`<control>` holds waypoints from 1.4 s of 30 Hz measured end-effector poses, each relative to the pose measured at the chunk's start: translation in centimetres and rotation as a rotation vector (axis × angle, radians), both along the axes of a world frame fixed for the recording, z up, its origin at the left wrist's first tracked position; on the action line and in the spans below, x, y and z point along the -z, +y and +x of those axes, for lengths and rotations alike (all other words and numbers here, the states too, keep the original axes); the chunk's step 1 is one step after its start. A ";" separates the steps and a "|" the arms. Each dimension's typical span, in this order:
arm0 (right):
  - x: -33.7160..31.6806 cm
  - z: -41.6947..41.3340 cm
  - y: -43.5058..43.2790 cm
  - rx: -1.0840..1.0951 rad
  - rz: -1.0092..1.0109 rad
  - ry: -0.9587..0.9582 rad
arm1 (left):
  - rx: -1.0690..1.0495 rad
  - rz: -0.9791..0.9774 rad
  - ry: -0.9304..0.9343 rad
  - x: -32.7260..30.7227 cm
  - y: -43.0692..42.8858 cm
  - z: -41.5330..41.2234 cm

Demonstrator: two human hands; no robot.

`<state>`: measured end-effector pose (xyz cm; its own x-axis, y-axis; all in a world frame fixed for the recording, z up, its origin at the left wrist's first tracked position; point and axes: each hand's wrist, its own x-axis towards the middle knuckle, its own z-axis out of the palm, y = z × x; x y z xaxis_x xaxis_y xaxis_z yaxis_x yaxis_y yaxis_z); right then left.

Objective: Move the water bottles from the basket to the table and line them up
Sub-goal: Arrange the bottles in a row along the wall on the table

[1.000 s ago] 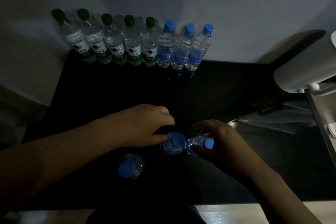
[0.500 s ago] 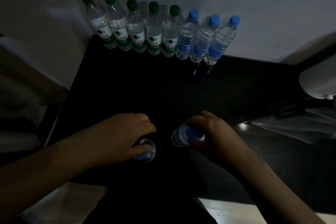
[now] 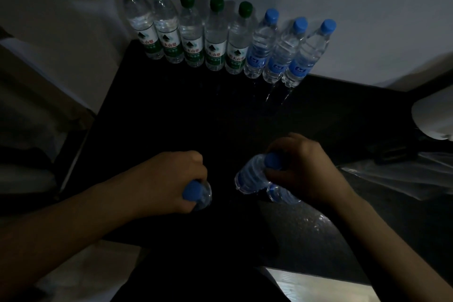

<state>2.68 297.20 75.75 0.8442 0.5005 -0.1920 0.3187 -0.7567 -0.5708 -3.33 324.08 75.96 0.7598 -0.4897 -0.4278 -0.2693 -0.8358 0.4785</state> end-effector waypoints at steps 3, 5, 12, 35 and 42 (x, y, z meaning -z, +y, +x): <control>-1.6 1.7 -0.6 0.055 -0.011 -0.052 | -0.026 -0.020 0.008 -1.0 -0.2 1.6; -2.8 2.9 -1.2 0.090 -0.024 -0.068 | -0.034 -0.022 -0.014 -1.9 -0.6 3.0; -5.9 8.6 -4.2 0.244 -0.145 -0.088 | -0.035 -0.052 -0.133 -4.5 -2.3 8.6; -3.5 25.9 -12.1 0.566 -0.214 -0.131 | 0.117 -0.034 -0.211 -5.5 -12.0 23.6; -1.3 28.5 -12.3 0.578 -0.198 -0.128 | 0.096 -0.046 -0.233 -5.0 -12.6 25.5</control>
<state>31.18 284.92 77.08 0.9903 -0.0793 -0.1142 -0.1178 -0.9148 -0.3863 22.15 311.50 80.96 0.7842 -0.5795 -0.2217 -0.4542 -0.7796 0.4313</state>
